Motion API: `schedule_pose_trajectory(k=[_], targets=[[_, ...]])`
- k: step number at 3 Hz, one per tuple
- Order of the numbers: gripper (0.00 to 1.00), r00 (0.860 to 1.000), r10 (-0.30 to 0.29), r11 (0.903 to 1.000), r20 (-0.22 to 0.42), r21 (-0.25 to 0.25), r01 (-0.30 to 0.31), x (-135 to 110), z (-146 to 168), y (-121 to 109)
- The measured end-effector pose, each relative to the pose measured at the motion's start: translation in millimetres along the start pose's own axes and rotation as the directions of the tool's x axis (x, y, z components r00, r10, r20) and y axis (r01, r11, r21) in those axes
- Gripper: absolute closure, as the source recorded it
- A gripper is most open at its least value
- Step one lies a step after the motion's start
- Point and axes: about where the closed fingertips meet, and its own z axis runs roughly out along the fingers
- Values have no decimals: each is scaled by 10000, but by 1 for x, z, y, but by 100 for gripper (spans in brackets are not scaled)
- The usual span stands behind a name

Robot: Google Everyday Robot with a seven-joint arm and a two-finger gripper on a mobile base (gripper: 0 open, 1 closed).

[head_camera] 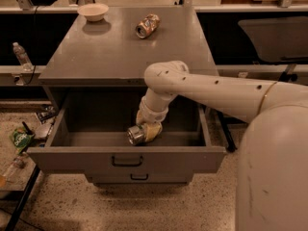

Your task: Pick 7up can from top drawer and place on counter

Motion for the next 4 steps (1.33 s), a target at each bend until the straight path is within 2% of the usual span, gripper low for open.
schedule_pose_trajectory(k=[1, 2, 3, 4], targets=[[100, 9802, 1977, 9794, -117, 451, -1970, 18, -37, 27], [100, 9384, 3452, 9313, -132, 1284, -3408, 28, -87, 42], [100, 9155, 4022, 8920, 97, 2214, -3942, 23, -151, 42], [100, 9180, 3876, 8698, 834, 2966, -3942, 6, -220, 32]])
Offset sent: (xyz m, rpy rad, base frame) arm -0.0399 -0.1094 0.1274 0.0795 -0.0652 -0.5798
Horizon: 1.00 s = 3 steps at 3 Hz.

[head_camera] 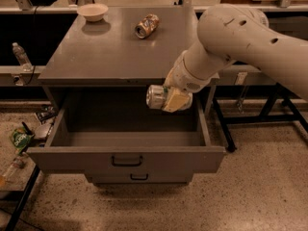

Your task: Pick 7up can from top drawer and place on counter

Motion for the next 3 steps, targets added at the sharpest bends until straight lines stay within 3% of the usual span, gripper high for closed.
schedule_pose_trajectory(k=[1, 3], targets=[[100, 9999, -152, 9999, -70, 82, 152, -6, 1, -12], [100, 9927, -1039, 9914, -608, -865, 985, -15, 20, -76]])
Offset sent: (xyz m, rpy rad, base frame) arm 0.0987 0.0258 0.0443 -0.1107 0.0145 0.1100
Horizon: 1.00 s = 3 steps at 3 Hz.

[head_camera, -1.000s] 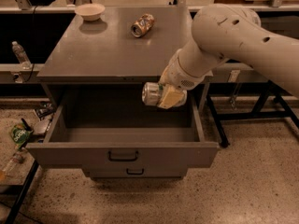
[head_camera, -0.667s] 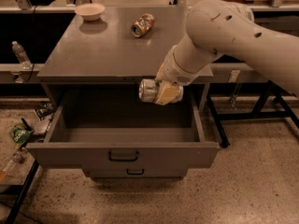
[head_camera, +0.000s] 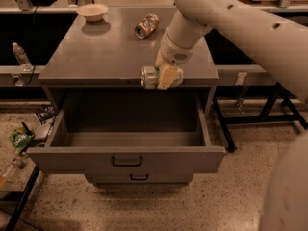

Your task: Pick 7up can from top drawer and place on counter

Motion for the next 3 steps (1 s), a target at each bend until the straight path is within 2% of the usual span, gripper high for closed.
schedule_pose_trajectory(k=[1, 2, 3], targets=[[100, 9991, -413, 9991, -99, 111, 414, -7, -17, -47], [100, 9988, -486, 9987, 8, 127, 485, -9, -15, -69], [74, 9994, -247, 9996, 231, -100, 250, -7, 12, -91]])
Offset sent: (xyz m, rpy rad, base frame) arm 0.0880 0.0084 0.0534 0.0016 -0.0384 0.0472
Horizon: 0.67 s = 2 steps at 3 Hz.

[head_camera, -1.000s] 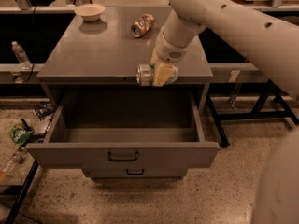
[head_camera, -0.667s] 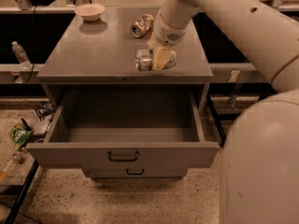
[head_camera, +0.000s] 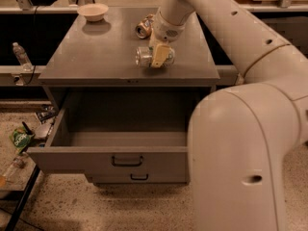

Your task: Pick 7up can from top drawer and place on counter

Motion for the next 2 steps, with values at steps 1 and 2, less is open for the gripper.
schedule_pose_trajectory(k=[1, 2], targets=[[50, 9998, 198, 9994, 98, -297, -195, 3, 17, -8], [27, 9986, 525, 9972, 51, -533, -521, 12, 35, -12]])
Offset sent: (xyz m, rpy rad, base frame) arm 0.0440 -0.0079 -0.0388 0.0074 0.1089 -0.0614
